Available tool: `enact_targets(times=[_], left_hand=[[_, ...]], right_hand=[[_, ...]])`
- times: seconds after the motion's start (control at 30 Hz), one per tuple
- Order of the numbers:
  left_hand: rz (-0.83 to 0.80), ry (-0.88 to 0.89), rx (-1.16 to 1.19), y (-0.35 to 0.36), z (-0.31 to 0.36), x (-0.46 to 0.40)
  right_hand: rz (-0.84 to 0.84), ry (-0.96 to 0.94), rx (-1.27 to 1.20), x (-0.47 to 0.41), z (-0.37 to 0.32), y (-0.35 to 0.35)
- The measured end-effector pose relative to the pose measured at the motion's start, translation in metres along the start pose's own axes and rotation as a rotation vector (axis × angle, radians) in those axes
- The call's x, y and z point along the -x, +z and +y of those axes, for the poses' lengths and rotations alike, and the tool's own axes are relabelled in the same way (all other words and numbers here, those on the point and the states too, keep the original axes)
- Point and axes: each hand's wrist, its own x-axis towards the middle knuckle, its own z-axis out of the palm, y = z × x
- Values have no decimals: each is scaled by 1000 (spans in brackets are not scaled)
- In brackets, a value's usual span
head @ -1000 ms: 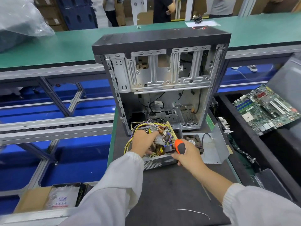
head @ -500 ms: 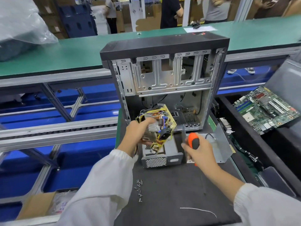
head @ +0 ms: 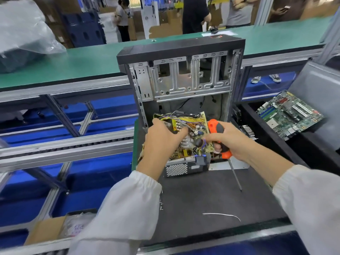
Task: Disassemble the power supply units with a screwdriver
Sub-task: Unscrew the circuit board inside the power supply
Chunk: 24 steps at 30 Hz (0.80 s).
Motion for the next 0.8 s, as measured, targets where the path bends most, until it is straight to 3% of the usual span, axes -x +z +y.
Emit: enact_targets(times=[0.17, 0.37, 0.53, 0.8], left_hand=[[-10, -44, -103, 13, 23, 38], [-106, -39, -277, 48, 48, 85], [-172, -67, -315, 95, 55, 107], [-295, -202, -138, 171, 38, 104]], right_hand=[[1, 4, 77, 25, 14, -27], [-109, 209, 65, 52, 62, -65], [-104, 290, 42, 65, 95, -97], [-36, 388, 149, 50, 140, -124]])
